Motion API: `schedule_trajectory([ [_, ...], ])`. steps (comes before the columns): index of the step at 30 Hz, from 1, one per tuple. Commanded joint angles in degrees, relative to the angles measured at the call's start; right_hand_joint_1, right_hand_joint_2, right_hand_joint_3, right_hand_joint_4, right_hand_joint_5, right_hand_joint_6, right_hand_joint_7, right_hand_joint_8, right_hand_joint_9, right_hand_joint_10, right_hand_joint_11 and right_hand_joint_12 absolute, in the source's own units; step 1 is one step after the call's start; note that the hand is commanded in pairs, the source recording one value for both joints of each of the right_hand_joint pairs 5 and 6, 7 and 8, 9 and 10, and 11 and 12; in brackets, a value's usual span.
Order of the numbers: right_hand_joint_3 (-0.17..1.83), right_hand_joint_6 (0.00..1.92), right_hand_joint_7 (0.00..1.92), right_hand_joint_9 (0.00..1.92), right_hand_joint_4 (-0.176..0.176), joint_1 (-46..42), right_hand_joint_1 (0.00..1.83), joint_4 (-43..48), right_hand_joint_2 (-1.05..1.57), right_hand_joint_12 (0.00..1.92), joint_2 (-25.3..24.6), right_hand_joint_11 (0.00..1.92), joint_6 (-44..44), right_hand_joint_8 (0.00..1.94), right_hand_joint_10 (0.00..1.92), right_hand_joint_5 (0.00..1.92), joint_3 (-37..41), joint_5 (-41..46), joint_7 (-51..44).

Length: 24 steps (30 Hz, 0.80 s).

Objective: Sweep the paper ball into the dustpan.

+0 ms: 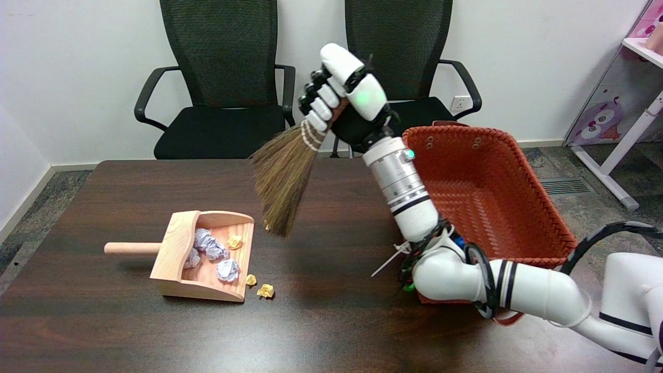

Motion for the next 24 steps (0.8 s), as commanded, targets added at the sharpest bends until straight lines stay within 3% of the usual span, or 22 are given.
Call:
schedule_trajectory([
  [1, 1.02, 1.92, 1.92, 1.92, 0.000, -1.0, 0.91, 3.4, 1.35, 1.92, 5.5, 1.92, 3.7, 1.92, 1.92, 1.92, 3.7, -2.0, 1.6],
  [12, 1.03, 1.92, 1.92, 1.92, 0.000, 1.6, 0.91, 4.3, 1.41, 1.92, 5.2, 1.92, -1.3, 1.92, 1.92, 1.92, 3.5, -4.2, -16.1],
  [17, 0.94, 1.92, 1.92, 1.92, 0.002, 1.5, 0.91, 0.9, 1.53, 1.92, 5.9, 1.92, -4.1, 1.92, 1.92, 1.92, 4.9, -4.2, -33.1],
  [19, 0.93, 1.92, 1.92, 1.92, 0.017, 1.4, 0.90, -0.8, 1.57, 1.92, 6.2, 1.92, -6.2, 1.92, 1.92, 1.92, 5.4, -3.9, -39.7],
  [20, 0.92, 1.92, 1.92, 1.92, 0.002, 1.3, 0.91, -1.9, 1.57, 1.92, 6.2, 1.92, -7.2, 1.92, 1.92, 1.92, 5.7, -3.8, -43.4],
  [24, 0.92, 1.92, 1.92, 1.92, 0.002, 0.8, 0.91, -5.2, 1.57, 1.92, 6.2, 1.92, -8.9, 1.92, 1.92, 1.92, 6.2, -3.5, -51.5],
])
